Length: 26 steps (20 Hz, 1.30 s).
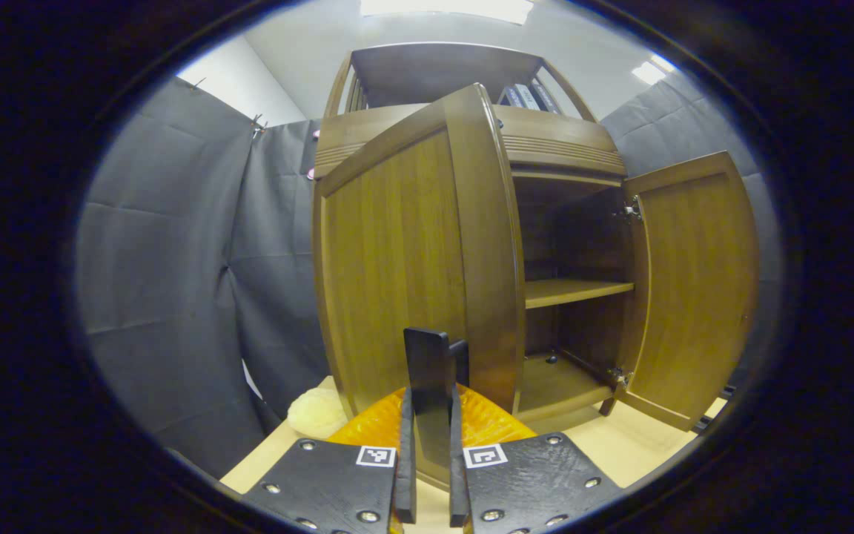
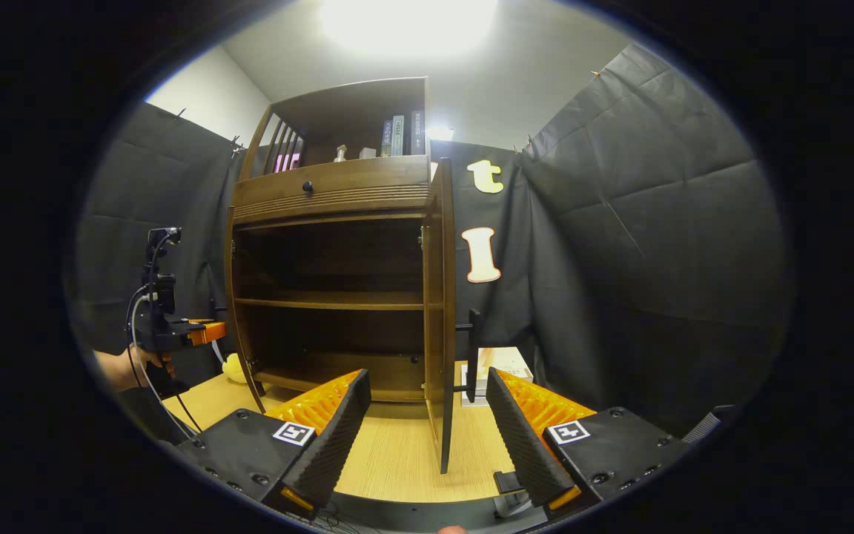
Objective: Open the right door of the double-door shoe cabinet with the right hand, and open the left door with the left hand.
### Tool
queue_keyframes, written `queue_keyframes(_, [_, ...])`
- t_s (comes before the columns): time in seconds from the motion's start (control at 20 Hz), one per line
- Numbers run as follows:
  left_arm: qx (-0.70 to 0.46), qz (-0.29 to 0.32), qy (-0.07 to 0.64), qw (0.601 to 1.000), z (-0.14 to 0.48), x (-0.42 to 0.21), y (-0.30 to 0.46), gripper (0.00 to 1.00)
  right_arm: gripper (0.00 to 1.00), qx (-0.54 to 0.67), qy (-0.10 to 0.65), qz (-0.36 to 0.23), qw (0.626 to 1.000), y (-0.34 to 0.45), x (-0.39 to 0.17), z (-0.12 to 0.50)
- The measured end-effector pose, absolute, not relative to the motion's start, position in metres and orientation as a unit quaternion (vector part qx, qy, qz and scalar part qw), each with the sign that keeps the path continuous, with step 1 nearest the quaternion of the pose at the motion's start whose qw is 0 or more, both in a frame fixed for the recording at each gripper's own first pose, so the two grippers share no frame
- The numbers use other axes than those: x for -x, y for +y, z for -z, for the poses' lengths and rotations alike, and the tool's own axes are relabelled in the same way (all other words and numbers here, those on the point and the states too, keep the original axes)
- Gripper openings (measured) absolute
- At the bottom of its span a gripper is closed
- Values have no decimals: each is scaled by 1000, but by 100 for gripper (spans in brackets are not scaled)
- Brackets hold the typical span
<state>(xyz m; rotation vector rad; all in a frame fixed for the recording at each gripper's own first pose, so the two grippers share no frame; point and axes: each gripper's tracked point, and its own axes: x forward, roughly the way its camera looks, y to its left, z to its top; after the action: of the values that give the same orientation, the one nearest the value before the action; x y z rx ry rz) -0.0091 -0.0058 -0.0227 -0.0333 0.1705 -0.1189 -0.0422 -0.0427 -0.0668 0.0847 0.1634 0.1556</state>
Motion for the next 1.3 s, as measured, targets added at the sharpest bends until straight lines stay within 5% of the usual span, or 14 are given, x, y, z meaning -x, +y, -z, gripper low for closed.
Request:
queue_keyframes(0.9, [17,24,94,995,17,9,7,21,98,-36,82,-99,991,-3,72,61])
queue_keyframes(1.3, [32,-30,103,994,16,5,29,10,94,-33,86,-109,990,7,83,66])
